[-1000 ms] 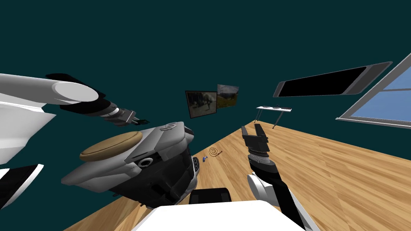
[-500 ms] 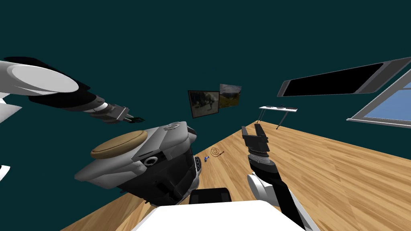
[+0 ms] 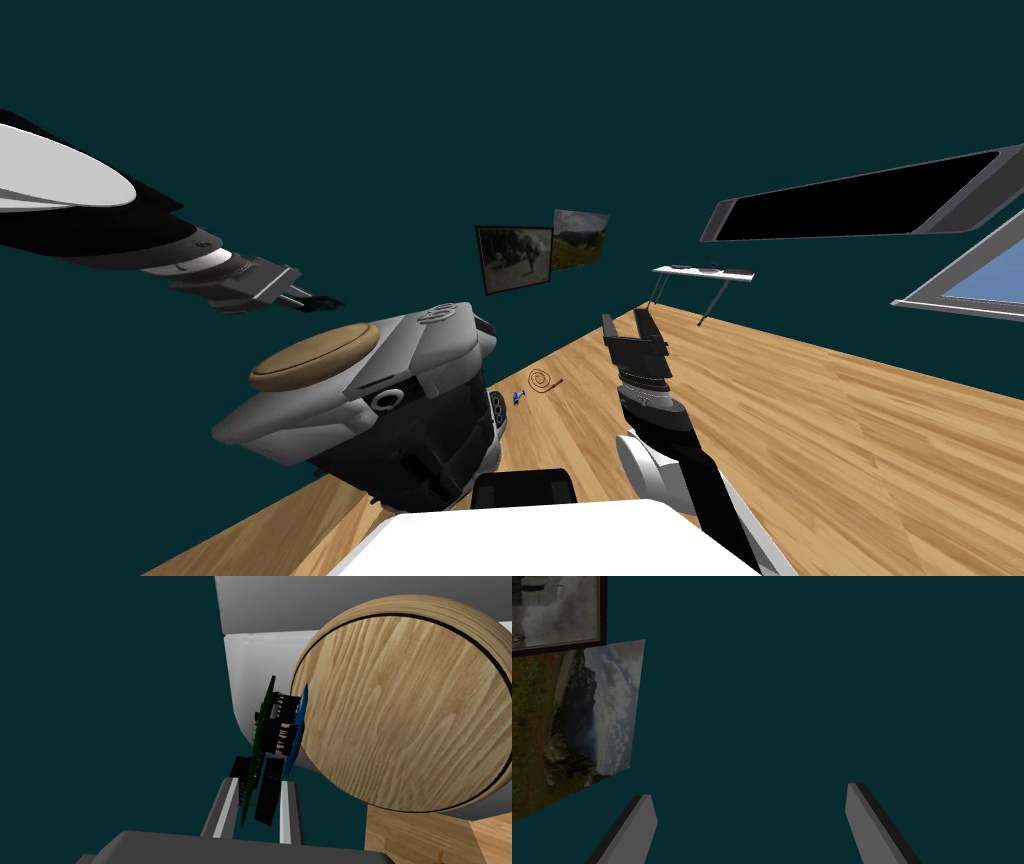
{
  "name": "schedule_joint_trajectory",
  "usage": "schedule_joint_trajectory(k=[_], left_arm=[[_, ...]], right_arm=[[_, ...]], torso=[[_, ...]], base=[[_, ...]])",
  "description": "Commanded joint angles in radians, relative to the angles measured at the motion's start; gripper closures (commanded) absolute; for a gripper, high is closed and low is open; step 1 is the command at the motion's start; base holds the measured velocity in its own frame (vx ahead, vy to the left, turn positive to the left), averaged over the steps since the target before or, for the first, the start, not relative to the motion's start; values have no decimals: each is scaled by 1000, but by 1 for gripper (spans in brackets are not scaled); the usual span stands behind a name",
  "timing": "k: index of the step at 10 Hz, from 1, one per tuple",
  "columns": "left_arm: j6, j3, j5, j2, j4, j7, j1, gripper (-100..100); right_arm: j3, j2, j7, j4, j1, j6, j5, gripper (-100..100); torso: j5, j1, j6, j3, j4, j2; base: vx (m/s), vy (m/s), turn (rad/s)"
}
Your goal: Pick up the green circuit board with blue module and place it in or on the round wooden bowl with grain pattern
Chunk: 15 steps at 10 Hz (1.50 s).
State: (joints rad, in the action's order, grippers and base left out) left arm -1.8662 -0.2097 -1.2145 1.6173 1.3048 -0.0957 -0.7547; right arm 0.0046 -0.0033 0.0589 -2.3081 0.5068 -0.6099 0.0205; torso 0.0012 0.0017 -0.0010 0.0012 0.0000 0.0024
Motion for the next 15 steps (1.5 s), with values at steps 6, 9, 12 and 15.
schedule_joint_trajectory(k=[6, 9, 12, 15], left_arm=[[-122, -16, -18, 17, -5, 6, 14, 100], [-126, -14, -18, 17, -6, 7, 13, -100], [-126, -14, -18, 17, -6, 7, 13, 0], [-77, 44, -118, 111, 40, -60, 28, -100]], right_arm=[[0, 0, 0, 0, 0, 0, 0, 0], [0, 0, 0, 0, 0, 0, 0, 0], [0, 0, 0, 0, 0, 0, 0, 0], [0, 0, 0, 0, 0, 0, 0, 0]], torso=[[-1, -3, 0, 0, 0, 0], [-1, -4, 1, 0, 0, 0], [-1, -4, 1, 0, 0, 0], [-1, -2, 1, 0, 0, 0]], base=[[4, 7, 4], [0, 0, 0], [0, 0, 0], [-12, 32, -64]])
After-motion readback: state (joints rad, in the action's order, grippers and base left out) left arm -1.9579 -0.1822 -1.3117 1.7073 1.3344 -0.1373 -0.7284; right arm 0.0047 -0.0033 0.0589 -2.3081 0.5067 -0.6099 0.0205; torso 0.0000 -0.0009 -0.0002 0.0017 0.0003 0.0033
